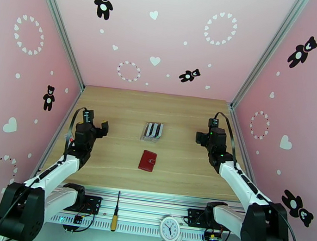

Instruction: Put the credit cards into the card holder

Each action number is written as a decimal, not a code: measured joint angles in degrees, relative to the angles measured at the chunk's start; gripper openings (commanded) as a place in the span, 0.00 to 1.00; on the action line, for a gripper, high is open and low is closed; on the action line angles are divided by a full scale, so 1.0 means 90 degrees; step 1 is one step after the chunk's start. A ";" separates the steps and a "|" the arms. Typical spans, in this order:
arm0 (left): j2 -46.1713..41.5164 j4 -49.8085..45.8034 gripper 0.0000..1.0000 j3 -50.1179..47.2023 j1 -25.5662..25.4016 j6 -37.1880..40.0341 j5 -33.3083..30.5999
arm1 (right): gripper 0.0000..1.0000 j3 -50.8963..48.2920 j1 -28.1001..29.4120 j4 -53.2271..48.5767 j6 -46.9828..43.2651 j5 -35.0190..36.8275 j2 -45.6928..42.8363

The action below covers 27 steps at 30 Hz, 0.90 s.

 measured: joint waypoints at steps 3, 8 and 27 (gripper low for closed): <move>0.0602 0.0699 0.98 -0.0034 0.0408 -0.0032 0.0469 | 0.86 -0.0121 0.0000 0.0364 -0.0141 0.0032 0.0148; 0.1695 0.1821 0.98 -0.0277 0.0777 -0.0112 0.1035 | 0.86 -0.0306 -0.0015 0.0984 -0.0350 0.0007 0.0282; 0.2858 0.3150 0.98 -0.0197 0.0685 0.0143 0.1746 | 0.85 -0.0899 -0.0505 0.2584 -0.0658 -0.0321 0.0848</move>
